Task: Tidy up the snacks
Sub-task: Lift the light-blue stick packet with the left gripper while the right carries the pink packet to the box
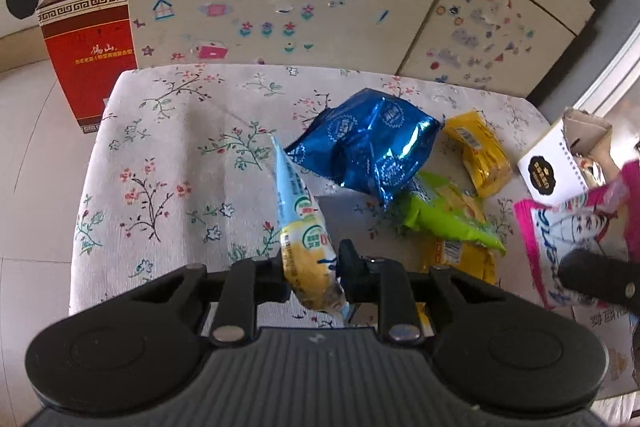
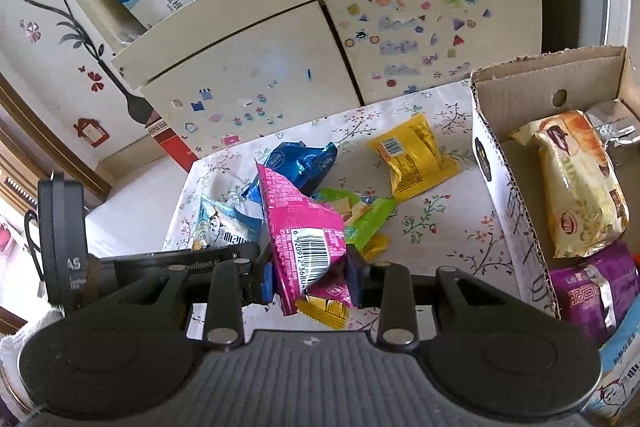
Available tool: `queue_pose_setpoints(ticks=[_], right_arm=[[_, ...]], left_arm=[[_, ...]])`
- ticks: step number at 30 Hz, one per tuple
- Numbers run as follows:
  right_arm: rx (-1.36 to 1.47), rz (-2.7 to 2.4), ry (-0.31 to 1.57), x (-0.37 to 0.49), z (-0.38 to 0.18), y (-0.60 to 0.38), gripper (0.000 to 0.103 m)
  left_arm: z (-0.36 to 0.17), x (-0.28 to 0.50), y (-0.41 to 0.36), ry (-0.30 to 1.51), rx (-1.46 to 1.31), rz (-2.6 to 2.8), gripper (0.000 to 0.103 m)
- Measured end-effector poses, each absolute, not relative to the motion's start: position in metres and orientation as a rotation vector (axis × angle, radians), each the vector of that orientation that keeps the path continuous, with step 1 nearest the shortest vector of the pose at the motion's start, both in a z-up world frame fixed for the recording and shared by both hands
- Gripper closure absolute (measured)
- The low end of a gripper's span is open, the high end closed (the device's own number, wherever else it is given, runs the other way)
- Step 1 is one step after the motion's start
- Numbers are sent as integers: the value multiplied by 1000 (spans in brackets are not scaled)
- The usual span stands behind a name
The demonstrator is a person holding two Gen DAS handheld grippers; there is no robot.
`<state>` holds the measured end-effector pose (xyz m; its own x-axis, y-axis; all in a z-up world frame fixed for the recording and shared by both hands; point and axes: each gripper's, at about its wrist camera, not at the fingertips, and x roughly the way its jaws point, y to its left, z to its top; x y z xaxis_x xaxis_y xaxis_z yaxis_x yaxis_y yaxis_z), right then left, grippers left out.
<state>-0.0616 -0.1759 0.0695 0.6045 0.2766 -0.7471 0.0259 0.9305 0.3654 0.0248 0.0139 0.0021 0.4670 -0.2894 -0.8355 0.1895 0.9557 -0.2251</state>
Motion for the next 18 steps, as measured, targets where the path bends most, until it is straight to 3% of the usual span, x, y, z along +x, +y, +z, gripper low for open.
queue_pose_setpoints(ticks=[6, 18], right_arm=[[360, 143, 910, -62, 70, -178, 64], [409, 131, 859, -63, 82, -190, 64]], left_arm=[[3, 23, 15, 1012, -122, -292, 93], [34, 22, 20, 926, -222, -309, 93]])
